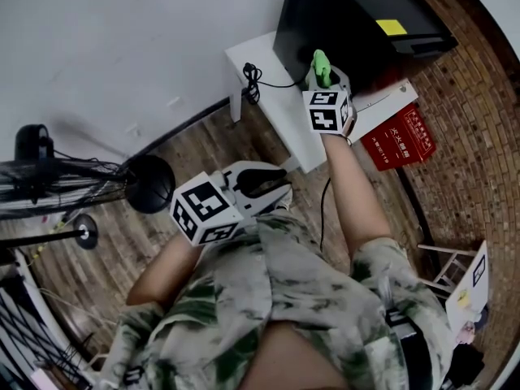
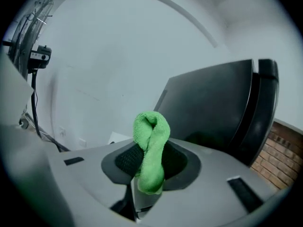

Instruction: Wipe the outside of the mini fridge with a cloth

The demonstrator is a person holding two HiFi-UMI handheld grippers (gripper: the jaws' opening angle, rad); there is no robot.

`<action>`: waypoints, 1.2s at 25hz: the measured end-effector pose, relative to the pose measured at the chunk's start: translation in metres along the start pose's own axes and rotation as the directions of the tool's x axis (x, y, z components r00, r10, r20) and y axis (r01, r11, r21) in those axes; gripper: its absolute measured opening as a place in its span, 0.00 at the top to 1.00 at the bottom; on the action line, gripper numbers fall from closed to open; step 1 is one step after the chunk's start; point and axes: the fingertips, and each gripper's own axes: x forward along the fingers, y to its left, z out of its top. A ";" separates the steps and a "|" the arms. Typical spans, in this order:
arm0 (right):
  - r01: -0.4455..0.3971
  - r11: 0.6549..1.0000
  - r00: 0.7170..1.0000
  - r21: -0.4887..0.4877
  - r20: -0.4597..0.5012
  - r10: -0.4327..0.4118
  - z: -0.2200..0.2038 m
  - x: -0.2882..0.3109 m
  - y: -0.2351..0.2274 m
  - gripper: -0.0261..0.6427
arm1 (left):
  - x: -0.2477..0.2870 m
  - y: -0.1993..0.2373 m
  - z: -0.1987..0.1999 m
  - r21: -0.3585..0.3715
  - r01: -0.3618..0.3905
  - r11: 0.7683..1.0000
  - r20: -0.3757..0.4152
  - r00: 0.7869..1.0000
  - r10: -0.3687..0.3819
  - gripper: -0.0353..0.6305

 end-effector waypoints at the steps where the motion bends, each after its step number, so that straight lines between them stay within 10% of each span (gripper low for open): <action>1: 0.008 1.000 0.999 0.005 0.032 -0.008 0.016 -0.005 -0.004 0.78 | 0.000 -0.001 0.001 0.002 0.001 1.000 0.002 1.000 -0.001 0.81; 13: 0.185 0.980 0.953 0.068 0.233 -0.196 0.147 -0.023 -0.077 0.78 | -0.007 -0.003 0.004 0.001 -0.006 1.000 0.030 1.000 0.006 0.81; 30: 0.135 0.990 0.988 0.042 0.064 -0.138 0.049 0.040 -0.033 0.78 | -0.020 0.011 -0.003 -0.018 -0.064 0.998 0.019 0.998 0.064 0.81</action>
